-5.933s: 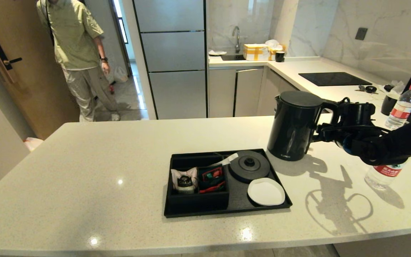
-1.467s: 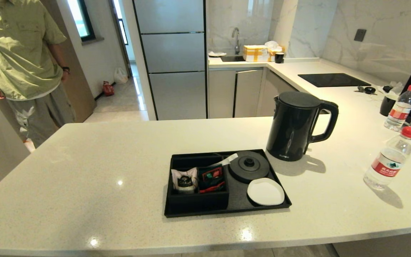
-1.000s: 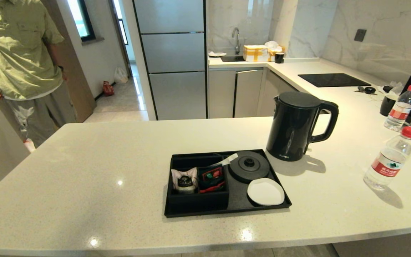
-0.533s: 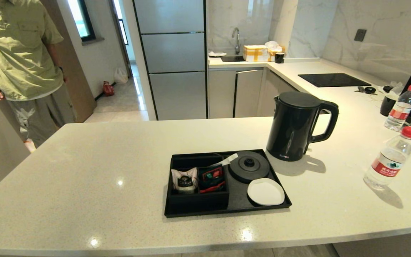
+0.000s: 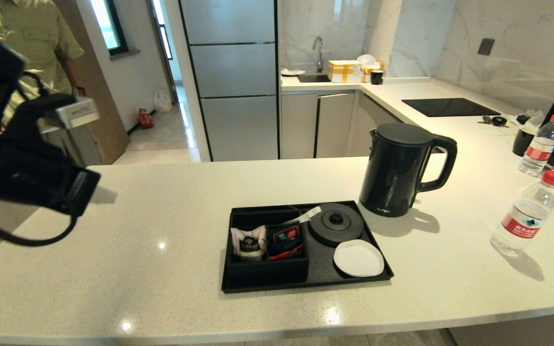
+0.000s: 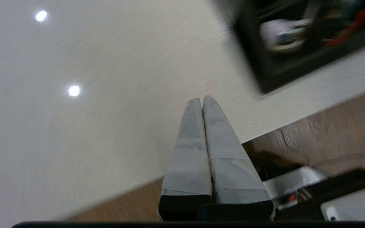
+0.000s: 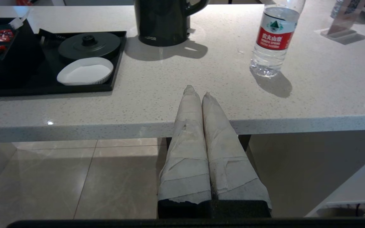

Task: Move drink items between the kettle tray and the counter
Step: Pick up the tea bag

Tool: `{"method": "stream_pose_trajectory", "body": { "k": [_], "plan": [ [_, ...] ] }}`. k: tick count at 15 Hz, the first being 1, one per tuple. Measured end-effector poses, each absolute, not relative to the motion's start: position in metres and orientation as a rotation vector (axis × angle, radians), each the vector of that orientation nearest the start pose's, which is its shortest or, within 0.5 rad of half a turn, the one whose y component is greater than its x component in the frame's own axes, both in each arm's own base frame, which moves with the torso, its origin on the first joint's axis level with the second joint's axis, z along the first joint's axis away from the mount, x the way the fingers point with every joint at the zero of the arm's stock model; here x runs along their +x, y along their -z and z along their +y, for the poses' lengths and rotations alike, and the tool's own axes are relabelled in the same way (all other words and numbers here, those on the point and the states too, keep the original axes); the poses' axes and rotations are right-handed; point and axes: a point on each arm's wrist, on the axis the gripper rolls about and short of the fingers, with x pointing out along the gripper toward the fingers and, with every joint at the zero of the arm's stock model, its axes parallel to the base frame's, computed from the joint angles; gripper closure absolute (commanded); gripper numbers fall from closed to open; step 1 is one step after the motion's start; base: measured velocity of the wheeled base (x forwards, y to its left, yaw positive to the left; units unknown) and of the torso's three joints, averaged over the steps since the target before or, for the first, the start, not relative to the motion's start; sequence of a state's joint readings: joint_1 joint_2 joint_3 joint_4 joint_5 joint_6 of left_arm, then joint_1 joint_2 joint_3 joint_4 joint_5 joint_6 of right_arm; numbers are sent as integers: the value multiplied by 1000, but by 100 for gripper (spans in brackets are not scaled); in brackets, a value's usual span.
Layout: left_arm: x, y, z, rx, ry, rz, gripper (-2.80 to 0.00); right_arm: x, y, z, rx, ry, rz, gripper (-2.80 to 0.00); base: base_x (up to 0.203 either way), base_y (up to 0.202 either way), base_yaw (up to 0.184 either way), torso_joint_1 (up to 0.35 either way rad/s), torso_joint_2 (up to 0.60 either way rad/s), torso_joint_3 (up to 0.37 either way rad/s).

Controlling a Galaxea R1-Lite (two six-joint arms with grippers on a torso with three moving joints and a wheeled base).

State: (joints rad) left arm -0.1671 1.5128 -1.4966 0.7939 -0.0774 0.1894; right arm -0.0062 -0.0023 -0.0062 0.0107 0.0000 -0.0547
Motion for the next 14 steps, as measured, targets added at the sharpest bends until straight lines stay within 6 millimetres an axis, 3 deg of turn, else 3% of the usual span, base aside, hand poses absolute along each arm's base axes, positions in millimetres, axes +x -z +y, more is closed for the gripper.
{"method": "stream_pose_trajectory", "body": {
  "k": [3,6,12,13,14],
  "plan": [
    [253,-304,-78,312,479,775,0,-23,-76,0,-54,6,3,0,0,0,0,0,0,0],
    [269,-302,-100,463,603,838,0,-23,-76,0,-55,6,3,0,0,0,0,0,0,0],
    [305,-261,-121,740,752,961,0,-23,-76,0,-55,6,3,0,0,0,0,0,0,0],
    [307,-257,-123,742,756,970,-280,-23,-76,0,-55,6,3,0,0,0,0,0,0,0],
    [310,-255,-125,750,762,967,-280,-23,-76,0,-55,6,3,0,0,0,0,0,0,0]
  ]
}}
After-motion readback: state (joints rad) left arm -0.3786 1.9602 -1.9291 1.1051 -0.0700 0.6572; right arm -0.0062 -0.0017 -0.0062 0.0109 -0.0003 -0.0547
